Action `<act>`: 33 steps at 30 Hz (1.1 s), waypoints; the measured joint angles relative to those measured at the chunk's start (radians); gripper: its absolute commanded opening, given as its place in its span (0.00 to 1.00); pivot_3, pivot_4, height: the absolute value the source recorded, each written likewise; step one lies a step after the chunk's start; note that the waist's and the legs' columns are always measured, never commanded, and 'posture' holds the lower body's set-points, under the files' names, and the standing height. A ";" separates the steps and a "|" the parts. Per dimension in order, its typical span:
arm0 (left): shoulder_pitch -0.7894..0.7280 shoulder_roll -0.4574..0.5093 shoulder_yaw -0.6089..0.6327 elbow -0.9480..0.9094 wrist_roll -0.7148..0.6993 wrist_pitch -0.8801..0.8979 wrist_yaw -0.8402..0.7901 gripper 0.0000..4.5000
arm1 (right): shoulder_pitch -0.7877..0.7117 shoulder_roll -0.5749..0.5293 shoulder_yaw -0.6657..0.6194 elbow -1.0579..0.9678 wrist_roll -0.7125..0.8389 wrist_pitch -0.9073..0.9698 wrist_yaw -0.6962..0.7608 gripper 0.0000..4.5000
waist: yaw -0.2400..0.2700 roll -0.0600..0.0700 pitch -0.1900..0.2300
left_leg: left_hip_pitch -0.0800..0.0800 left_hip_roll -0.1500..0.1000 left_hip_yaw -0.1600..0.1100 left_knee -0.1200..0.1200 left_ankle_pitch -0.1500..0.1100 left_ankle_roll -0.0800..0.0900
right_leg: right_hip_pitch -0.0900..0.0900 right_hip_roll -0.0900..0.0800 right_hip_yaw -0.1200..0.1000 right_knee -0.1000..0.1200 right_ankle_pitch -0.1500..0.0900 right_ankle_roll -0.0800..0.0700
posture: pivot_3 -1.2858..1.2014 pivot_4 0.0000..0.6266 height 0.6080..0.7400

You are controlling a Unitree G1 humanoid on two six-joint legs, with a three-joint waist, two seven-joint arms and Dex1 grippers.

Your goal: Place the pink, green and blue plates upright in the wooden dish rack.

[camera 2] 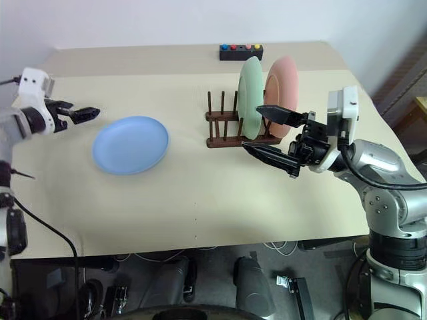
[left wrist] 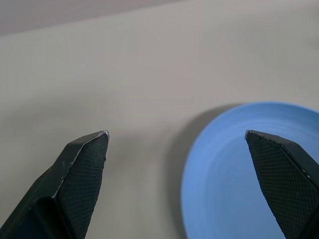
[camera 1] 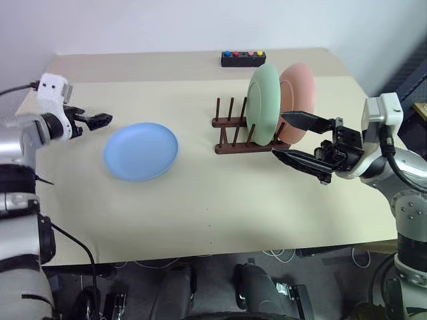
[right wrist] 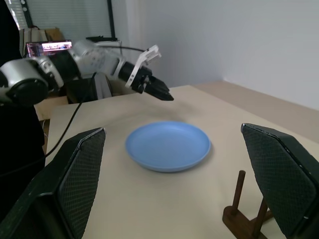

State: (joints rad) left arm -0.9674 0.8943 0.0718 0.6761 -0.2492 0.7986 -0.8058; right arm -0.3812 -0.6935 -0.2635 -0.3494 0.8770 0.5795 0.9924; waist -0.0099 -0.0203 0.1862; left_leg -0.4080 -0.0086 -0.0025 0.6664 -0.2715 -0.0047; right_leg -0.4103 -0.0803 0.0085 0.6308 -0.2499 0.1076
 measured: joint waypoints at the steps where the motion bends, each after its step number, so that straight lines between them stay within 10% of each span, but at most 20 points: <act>1: -0.018 0.001 -0.023 0.031 0.014 0.020 -0.010 1.00 | -0.003 0.000 0.004 0.004 -0.001 0.000 0.000 0.99 | -0.001 0.000 0.000 | 0.000 0.000 0.000 0.000 0.000 0.000 | 0.000 0.000 0.000 0.000 0.000 0.000 | 0.52 0.24 1.00; 11: -0.257 -0.019 -0.286 0.418 0.230 0.159 -0.201 1.00 | -0.010 0.019 0.019 0.015 0.000 -0.008 -0.029 0.99 | 0.000 -0.002 0.001 | -0.001 0.000 0.000 -0.001 0.000 0.000 | -0.002 0.001 0.000 0.002 0.000 0.000 | 0.52 0.24 1.00; 33: -0.382 -0.123 -0.308 0.640 0.378 0.173 -0.263 1.00 | -0.001 0.019 0.019 0.010 0.012 0.018 -0.084 0.99 | -0.002 -0.004 0.002 | -0.002 0.001 0.000 -0.001 0.000 0.000 | -0.003 0.000 0.000 0.002 0.000 0.001 | 0.52 0.24 1.00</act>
State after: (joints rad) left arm -1.3489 0.7712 -0.2362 1.3165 0.1289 0.9721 -1.0689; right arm -0.3822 -0.6744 -0.2448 -0.3391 0.8895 0.5973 0.9083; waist -0.0121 -0.0239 0.1886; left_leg -0.4097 -0.0079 -0.0029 0.6659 -0.2714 -0.0048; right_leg -0.4133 -0.0799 0.0083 0.6329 -0.2501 0.1081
